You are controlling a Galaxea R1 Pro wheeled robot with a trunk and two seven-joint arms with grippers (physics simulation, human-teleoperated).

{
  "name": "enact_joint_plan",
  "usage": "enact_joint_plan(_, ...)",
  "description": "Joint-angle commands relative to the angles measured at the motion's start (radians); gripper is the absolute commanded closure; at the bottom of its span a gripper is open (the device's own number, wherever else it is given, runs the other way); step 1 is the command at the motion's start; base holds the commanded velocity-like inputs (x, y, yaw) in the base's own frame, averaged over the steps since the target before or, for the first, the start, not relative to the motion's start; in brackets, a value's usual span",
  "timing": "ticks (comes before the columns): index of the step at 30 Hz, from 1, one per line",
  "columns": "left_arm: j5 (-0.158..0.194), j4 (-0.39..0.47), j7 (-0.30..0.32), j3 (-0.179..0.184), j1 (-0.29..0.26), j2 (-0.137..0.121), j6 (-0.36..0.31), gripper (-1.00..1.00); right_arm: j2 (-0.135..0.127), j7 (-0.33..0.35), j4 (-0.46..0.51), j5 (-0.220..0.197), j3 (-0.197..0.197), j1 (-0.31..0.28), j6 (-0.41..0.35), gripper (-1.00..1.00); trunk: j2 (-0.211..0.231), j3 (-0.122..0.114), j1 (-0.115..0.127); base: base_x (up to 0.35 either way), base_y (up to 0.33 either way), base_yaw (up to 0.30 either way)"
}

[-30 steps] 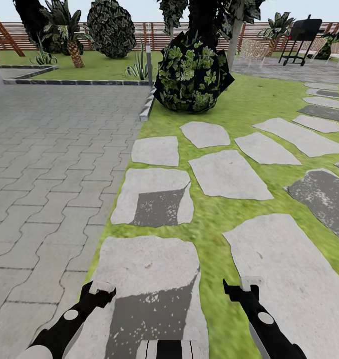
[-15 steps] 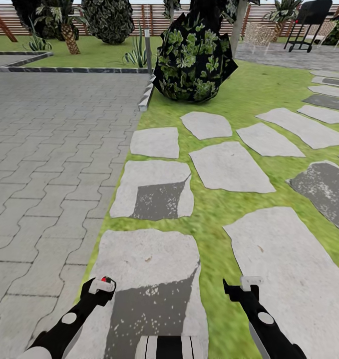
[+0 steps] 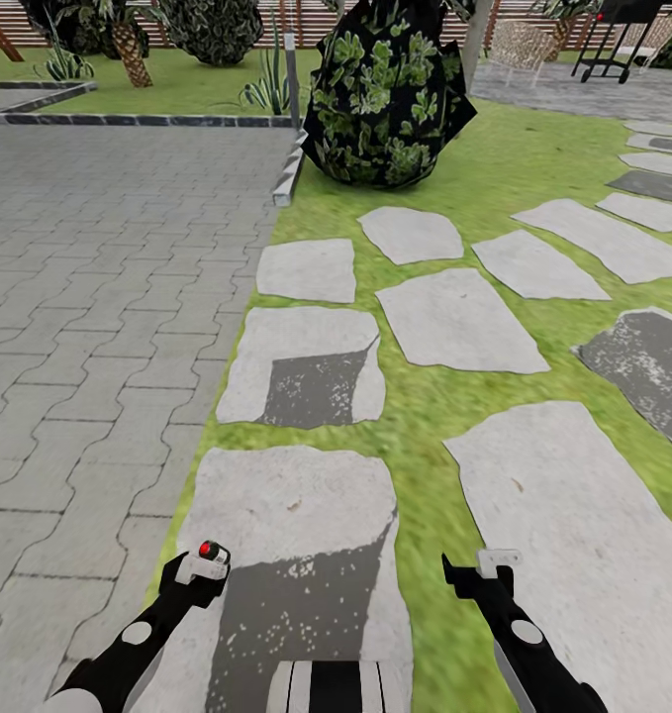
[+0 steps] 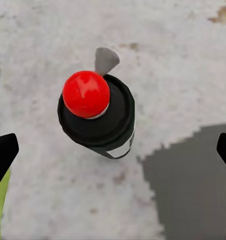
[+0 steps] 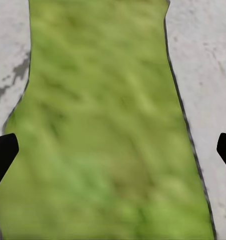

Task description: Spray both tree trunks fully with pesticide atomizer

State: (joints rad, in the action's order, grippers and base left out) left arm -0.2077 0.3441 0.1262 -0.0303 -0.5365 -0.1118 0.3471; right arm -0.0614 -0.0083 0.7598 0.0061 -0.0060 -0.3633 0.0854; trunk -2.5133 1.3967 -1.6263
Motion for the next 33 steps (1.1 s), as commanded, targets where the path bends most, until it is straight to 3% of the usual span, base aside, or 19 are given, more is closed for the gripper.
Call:
enact_joint_plan(1,-0.007,0.0,0.003,-0.003,0.0,0.0,0.004,-1.0,0.0,-0.001,0.0,0.001,0.0,0.0,0.003,-1.0,0.0,0.001,0.0,0.0,0.0,0.0)
enact_joint_plan(33,-0.014,0.0,0.001,-0.005,0.0,0.001,0.009,-1.0,0.0,-0.001,0.0,0.0,0.0,0.0,0.004,-1.0,0.0,0.001,0.0,0.022,0.02,0.0)
